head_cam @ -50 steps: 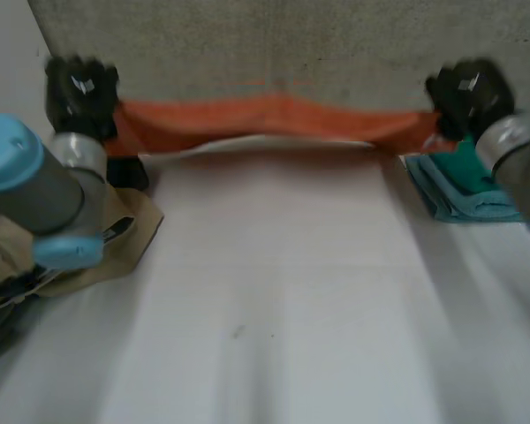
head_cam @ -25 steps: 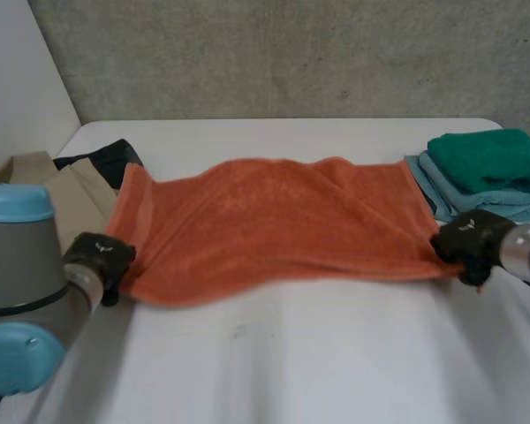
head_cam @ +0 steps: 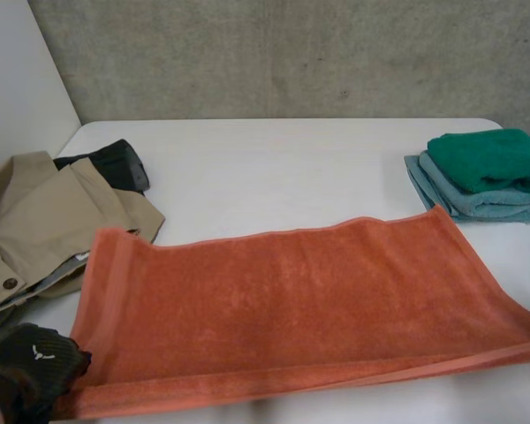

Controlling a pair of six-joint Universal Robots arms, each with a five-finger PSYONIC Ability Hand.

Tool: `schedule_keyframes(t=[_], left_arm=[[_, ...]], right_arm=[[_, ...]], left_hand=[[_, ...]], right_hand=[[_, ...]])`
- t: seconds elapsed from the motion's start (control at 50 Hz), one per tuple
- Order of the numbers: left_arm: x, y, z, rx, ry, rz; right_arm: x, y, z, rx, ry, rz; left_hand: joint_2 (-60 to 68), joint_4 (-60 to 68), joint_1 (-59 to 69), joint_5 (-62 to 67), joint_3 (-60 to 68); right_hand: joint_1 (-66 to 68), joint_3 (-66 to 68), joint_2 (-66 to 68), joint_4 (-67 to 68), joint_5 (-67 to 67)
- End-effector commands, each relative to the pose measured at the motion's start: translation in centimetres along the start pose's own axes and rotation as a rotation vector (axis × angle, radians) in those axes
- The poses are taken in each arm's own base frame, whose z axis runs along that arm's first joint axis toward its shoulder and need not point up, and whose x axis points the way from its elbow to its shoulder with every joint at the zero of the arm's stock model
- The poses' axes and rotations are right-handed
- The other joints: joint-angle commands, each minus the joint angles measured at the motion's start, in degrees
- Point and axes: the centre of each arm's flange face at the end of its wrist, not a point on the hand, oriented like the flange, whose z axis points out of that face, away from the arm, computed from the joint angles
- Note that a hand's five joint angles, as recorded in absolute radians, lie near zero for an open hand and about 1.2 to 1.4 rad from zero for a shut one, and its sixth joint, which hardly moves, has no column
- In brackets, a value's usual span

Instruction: Fold the laundry.

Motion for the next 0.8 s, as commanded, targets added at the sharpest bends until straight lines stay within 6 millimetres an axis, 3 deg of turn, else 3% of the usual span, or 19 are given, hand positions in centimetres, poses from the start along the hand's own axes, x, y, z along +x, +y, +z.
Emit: schedule_keyframes(t=[0.02,0.12,0.18,0.54,0.66,0.8], left_arm=[[-1.0,-1.1,0.1,0.08,-0.063,-0.02],[-1.7,-2.3,2.8,0.127,-0.106,-0.028],[-2.2,-3.1,4.9,0.15,-0.134,-0.043],[-4.8,-5.8,13.4,0.145,-0.319,-0.08],[-5.2,-5.7,14.8,0.097,-0.38,-0.081],[-5.7,-6.6,15.9,0.115,-0.4,-0.092]], right_arm=[[-0.4,0.3,-0.3,0.048,-0.016,-0.01],[-0.4,0.3,0.9,0.094,-0.007,-0.038],[0.0,0.1,2.6,0.126,0.007,-0.058],[1.1,-7.3,11.8,0.235,0.178,-0.204],[1.6,-10.0,14.8,0.345,0.273,-0.263],[1.3,-11.8,17.3,0.404,0.308,-0.301]], left_hand=[[11.34,11.07,15.06,14.77,11.38],[11.34,11.07,15.06,14.77,11.38],[11.34,11.07,15.06,14.77,11.38],[11.34,11.07,15.06,14.77,11.38],[11.34,11.07,15.06,14.77,11.38],[11.34,11.07,15.06,14.77,11.38]], right_hand=[[23.68,12.1,12.52,11.7,13.1],[23.68,12.1,12.52,11.7,13.1],[23.68,12.1,12.52,11.7,13.1],[23.68,12.1,12.52,11.7,13.1],[23.68,12.1,12.52,11.7,13.1],[23.68,12.1,12.52,11.7,13.1]])
